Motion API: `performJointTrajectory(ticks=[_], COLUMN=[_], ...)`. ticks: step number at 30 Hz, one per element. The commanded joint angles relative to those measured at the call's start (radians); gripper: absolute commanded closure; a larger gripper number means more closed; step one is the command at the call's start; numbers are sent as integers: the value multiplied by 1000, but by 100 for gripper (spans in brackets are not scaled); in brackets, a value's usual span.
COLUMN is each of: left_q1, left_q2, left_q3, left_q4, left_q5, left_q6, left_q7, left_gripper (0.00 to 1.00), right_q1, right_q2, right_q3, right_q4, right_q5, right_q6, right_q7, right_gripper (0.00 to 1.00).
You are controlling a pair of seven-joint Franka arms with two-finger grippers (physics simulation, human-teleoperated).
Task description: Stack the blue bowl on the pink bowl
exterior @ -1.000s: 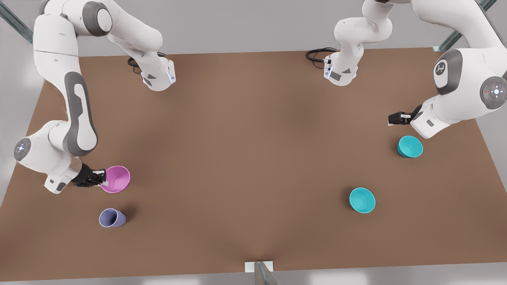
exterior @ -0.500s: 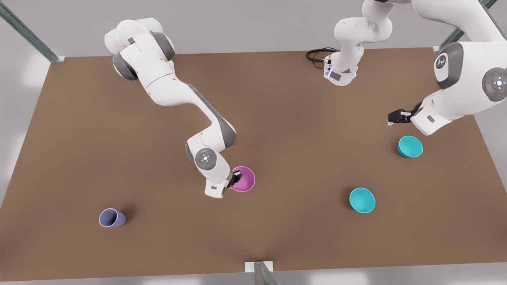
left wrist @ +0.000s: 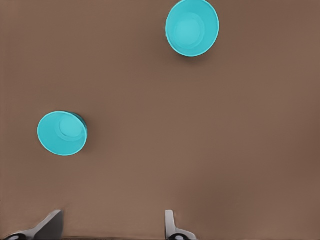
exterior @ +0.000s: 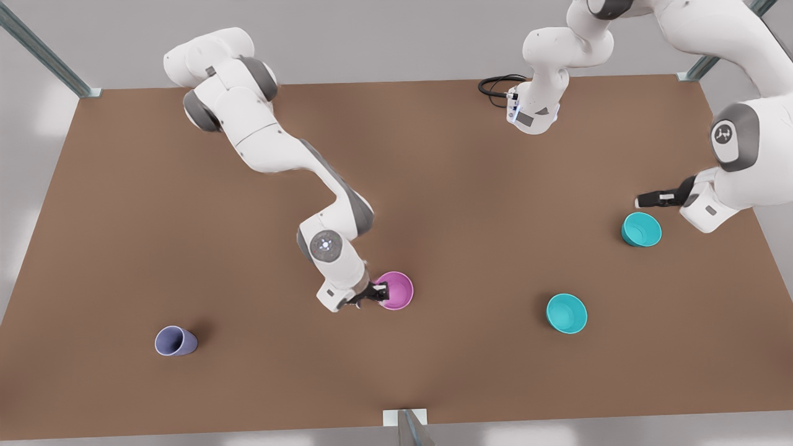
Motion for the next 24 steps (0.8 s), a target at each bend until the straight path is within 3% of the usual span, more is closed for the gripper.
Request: performJointTrajectory(ticks=[1, 4, 5, 6, 8, 9, 17, 24], left_q1=[29, 92, 97, 124, 153, 166, 198, 187], left_q2=[29, 118, 121, 153, 219, 236, 366, 386], left_q3=[41, 162, 171, 180, 228, 229, 275, 271], left_q4=[-55, -154, -242, -245, -259, -257, -289, -316], left_q5=[-2, -112, -118, -177, -278, -290, -391, -459], left_q6=[202, 412, 563, 575, 574, 574, 574, 597], left_q7=[530, 851, 915, 980, 1000, 998, 995, 992], left_gripper=[0, 0, 0, 0, 0, 0, 0, 0], right_q1=[-63, -376, -471, -519, -526, -526, -526, -559], right_q2=[-53, -125, -182, -280, -562, -608, -620, -617], right_q3=[4, -7, -5, -5, -31, -31, -31, -63], right_q4=[-1, 1, -5, -33, -153, -145, -110, -64], right_q5=[37, 22, -107, -122, -125, -124, -159, -161], right_q6=[-165, -521, -568, -675, -758, -815, -886, -904], right_q7=[121, -746, -906, -961, -917, -875, -880, -921], right_gripper=[0, 0, 0, 0, 0, 0, 0, 0])
